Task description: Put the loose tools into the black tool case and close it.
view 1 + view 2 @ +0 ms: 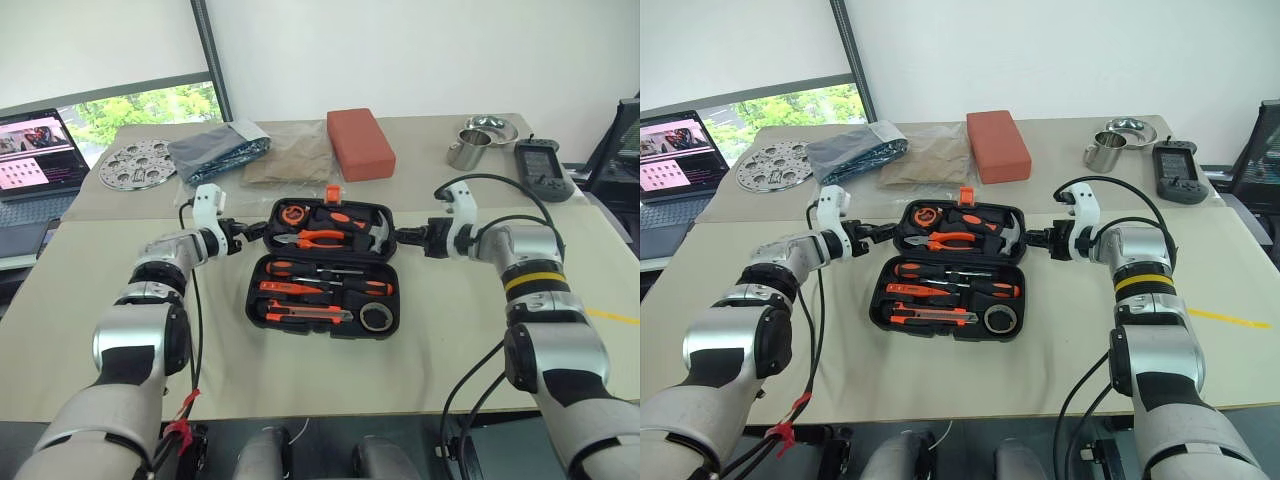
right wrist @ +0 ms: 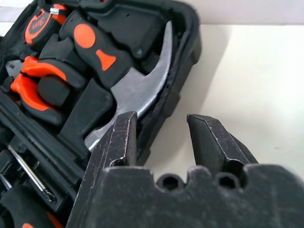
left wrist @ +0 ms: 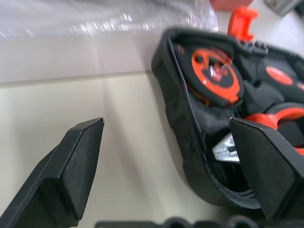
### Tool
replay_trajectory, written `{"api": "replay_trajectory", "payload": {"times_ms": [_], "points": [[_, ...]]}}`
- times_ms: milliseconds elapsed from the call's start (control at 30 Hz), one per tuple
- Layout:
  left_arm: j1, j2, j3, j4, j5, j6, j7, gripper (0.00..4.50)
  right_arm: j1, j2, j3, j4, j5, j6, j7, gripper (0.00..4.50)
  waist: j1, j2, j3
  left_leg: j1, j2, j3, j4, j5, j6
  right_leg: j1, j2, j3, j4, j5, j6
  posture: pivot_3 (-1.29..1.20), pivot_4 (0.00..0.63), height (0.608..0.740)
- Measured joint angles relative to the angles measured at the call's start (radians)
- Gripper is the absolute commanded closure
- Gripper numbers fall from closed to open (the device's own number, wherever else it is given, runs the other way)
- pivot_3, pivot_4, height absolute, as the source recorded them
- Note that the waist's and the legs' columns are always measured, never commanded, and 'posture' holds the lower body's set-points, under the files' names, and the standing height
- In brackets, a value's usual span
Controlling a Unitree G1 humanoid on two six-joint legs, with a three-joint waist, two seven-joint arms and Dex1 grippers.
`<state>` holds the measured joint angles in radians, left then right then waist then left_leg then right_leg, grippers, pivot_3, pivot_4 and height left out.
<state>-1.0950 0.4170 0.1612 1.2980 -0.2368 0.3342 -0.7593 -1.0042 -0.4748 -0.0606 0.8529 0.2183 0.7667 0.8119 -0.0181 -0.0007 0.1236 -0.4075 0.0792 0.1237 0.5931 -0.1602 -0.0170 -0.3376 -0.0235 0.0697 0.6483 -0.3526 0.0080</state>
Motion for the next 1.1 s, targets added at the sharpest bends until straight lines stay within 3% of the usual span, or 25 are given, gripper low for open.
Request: {"api": "replay_trajectory", "payload": {"times_ms": [133, 167, 333, 500, 600, 933, 1100], "points": [[-0.007, -0.011, 0.023, 0.012, 0.004, 0.0, 0.032, 0.0, 0.001, 0.009, 0.003, -0.004, 0.0, 0.006, 0.013, 2.48, -0.001, 0.0, 0.0, 0.0, 0.0, 0.0, 0.0, 0.0, 0.0, 0.0, 0.0, 0.0, 0.0, 0.0, 0.0, 0.0, 0.15, 0.74], [-0.01, -0.017, 0.031, 0.014, 0.005, -0.001, 0.04, 0.0, 0.001, 0.016, 0.003, -0.005, 0.0, 0.006, 0.013, 2.99, 0.0, 0.0, 0.0, 0.0, 0.0, 0.0, 0.0, 0.0, 0.0, 0.0, 0.0, 0.0, 0.0, 0.0, 0.0, 0.0, 0.15, 0.74], [-0.013, -0.022, 0.052, 0.016, 0.008, -0.001, 0.064, 0.0, 0.002, 0.02, 0.003, -0.006, 0.001, 0.006, 0.009, 4.47, -0.001, 0.0, 0.0, 0.0, 0.0, 0.0, 0.0, 0.0, 0.0, 0.0, 0.0, 0.0, 0.0, 0.0, 0.0, 0.0, 0.15, 0.74], [-0.022, -0.039, 0.064, 0.027, 0.026, -0.002, 0.109, 0.0, 0.003, 0.021, 0.004, -0.014, 0.001, 0.006, 0.011, 4.47, 0.0, 0.0, 0.0, 0.0, 0.0, 0.001, 0.0, 0.0, -0.001, 0.0, 0.0, 0.0, 0.0, 0.0, 0.0, 0.0, 0.15, 0.74], [-0.026, -0.047, 0.077, 0.03, 0.035, -0.004, 0.122, 0.74, 0.01, 0.019, 0.005, -0.027, 0.001, 0.006, 0.013, 4.5, 0.001, 0.0, 0.0, 0.0, 0.0, 0.001, 0.0, 0.0, -0.001, 0.0, 0.0, 0.0, 0.0, 0.0, 0.0, 0.0, 0.15, 0.74], [-0.038, -0.065, 0.097, 0.03, 0.039, -0.015, 0.063, 4.44, 0.033, 0.019, 0.003, -0.06, 0.002, 0.006, 0.012, 4.5, 0.0, 0.0, 0.0, 0.001, 0.0, 0.001, -0.001, 0.001, -0.001, 0.0, 0.0, -0.001, 0.0, 0.0, 0.0, 0.0, 0.15, 0.74], [-0.035, -0.049, 0.103, 0.03, 0.037, -0.031, -0.007, 4.44, 0.072, 0.02, -0.015, -0.108, 0.016, -0.018, 0.012, 4.5, 0.001, 0.0, 0.0, 0.0, -0.001, 0.001, -0.001, 0.001, -0.001, 0.0, 0.0, -0.001, 0.0, 0.0, 0.0, 0.0, 0.15, 0.74]]}}
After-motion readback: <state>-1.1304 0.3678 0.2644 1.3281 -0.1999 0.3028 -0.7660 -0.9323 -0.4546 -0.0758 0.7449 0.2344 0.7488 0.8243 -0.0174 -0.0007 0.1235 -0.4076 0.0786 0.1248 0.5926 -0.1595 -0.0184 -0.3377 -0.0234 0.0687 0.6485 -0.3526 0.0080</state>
